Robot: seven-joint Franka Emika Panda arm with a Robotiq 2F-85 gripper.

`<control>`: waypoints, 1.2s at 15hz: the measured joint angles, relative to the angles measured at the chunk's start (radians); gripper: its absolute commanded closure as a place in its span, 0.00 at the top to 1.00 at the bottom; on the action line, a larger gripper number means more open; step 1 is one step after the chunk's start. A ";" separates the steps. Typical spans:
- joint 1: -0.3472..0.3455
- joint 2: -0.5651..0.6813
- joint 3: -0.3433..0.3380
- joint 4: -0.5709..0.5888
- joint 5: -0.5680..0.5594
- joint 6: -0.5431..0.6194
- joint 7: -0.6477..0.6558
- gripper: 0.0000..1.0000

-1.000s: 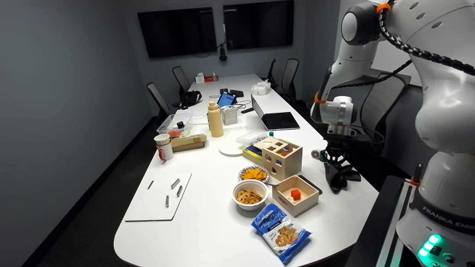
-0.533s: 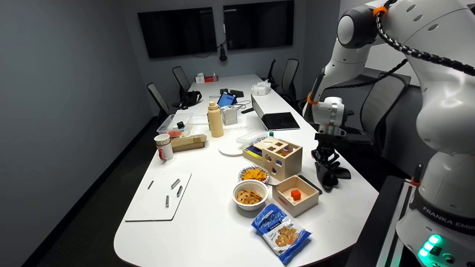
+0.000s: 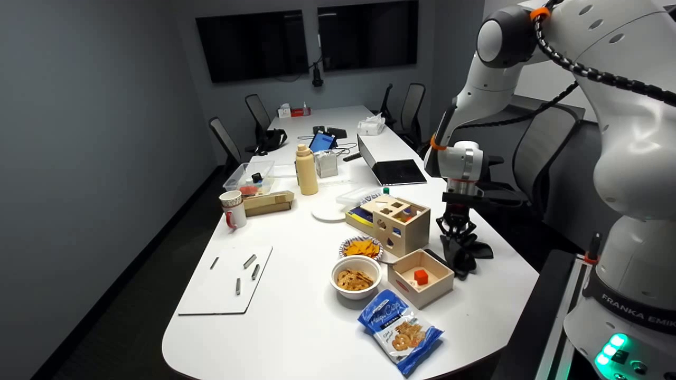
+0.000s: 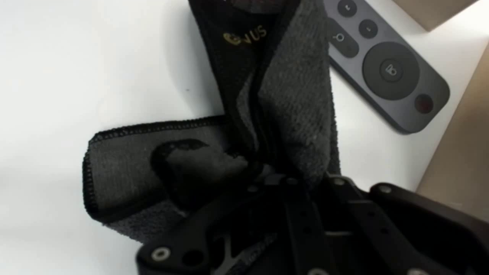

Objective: Use the black towel to clean the table

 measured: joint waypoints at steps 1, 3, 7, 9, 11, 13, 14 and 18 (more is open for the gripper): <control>0.000 -0.002 0.001 -0.007 0.000 -0.011 -0.012 0.02; 0.000 -0.008 0.001 -0.030 -0.001 -0.033 -0.029 0.02; 0.003 -0.024 -0.018 -0.085 -0.002 -0.041 -0.035 0.02; 0.004 -0.029 -0.039 -0.102 -0.002 -0.040 -0.035 0.02; 0.004 -0.031 -0.065 -0.111 -0.002 -0.030 -0.032 0.02; 0.003 -0.032 -0.094 -0.112 -0.002 -0.013 -0.030 0.02; 0.001 -0.032 -0.106 -0.112 -0.002 -0.004 -0.030 0.02; 0.005 -0.055 -0.126 -0.129 -0.017 0.006 -0.031 0.02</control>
